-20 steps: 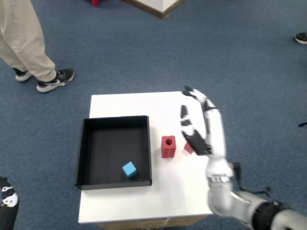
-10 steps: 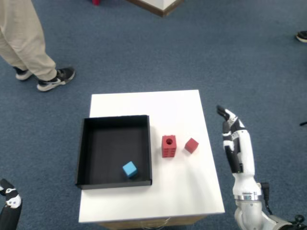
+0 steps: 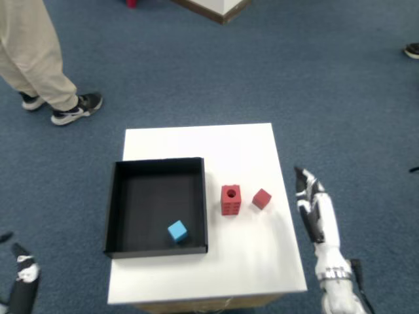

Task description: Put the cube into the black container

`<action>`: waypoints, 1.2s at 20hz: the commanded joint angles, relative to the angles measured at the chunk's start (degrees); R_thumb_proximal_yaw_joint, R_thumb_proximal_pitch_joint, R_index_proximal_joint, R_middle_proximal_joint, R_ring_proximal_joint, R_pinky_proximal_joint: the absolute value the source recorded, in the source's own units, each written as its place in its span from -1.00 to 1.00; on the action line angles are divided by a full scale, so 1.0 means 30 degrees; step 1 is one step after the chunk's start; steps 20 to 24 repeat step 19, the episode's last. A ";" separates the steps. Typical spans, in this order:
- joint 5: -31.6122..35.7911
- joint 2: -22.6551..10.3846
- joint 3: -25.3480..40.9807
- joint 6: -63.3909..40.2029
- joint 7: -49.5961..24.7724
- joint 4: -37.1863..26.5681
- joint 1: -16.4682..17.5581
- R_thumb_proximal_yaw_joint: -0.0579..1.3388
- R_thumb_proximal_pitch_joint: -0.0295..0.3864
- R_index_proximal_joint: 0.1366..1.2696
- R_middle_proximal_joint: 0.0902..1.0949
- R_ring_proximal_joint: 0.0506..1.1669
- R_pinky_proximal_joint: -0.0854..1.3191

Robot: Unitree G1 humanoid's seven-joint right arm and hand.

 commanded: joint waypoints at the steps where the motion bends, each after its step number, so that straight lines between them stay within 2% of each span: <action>1: 0.2665 0.0228 -0.1460 0.0585 0.3211 0.0684 -0.0413 -0.95 0.00 -0.77 -0.81 -0.75 -0.88; 5: 0.4787 0.1280 -0.2843 0.0872 0.6690 0.1881 -0.0341 -0.95 -0.07 -0.77 -0.79 -0.74 -0.89; 11: 0.6366 0.2419 -0.4221 0.0675 0.9971 0.3625 -0.0528 -0.96 -0.14 -0.74 -0.79 -0.75 -0.90; 18: 0.7141 0.3256 -0.5113 -0.0625 1.1785 0.4680 -0.0473 -0.97 -0.17 -0.70 -0.77 -0.74 -0.91; 24: 0.7213 0.3310 -0.5210 -0.0845 1.1963 0.4786 -0.0457 -0.97 -0.17 -0.69 -0.77 -0.74 -0.91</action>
